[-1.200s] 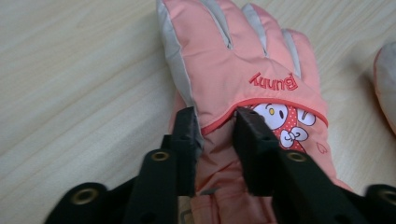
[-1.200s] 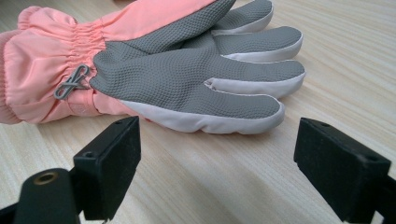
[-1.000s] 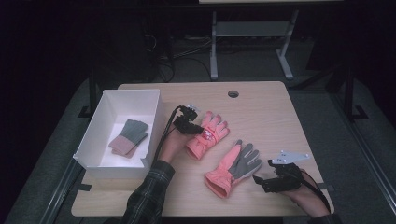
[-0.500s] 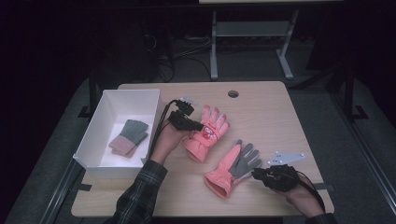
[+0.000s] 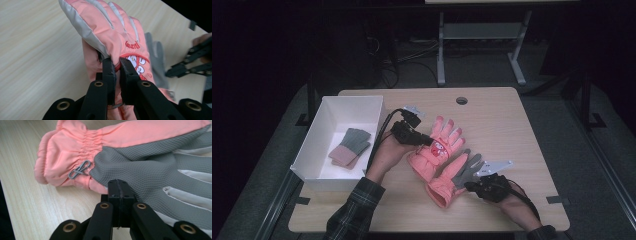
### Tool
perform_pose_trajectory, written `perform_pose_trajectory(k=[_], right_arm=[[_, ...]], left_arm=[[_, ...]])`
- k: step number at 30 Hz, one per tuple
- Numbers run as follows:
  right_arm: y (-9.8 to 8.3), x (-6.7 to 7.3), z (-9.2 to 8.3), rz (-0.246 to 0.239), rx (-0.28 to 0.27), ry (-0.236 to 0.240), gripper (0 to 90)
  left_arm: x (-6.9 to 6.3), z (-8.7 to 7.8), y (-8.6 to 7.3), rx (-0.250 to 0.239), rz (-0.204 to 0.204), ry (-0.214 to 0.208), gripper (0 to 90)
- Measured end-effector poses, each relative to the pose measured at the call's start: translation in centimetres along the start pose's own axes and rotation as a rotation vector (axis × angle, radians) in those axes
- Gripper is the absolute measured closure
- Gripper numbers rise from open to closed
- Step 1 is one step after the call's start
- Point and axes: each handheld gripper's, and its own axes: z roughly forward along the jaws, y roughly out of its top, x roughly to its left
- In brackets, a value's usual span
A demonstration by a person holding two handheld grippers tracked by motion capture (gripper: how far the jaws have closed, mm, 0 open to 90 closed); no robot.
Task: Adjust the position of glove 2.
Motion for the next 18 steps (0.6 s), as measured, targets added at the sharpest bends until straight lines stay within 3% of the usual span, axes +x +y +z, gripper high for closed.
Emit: perform_pose_trajectory(k=[4,8,11,18], right_arm=[[0.1,0.1,0.0,-0.006,-0.009,0.0,90.0],[-0.1,-0.7,-1.2,0.018,-0.041,-0.025,90.0],[-0.7,-1.9,-2.3,0.053,-0.068,-0.061,89.8],[-1.5,-3.6,-3.8,0.095,-0.082,-0.124,89.2]], left_arm=[[-0.7,0.0,0.2,0.002,0.008,-0.013,83.7],[-1.5,0.2,0.8,0.012,0.037,-0.047,83.7],[-2.7,0.6,1.4,0.01,0.052,-0.08,83.7],[-3.9,1.9,1.7,0.039,0.076,-0.137,83.7]])
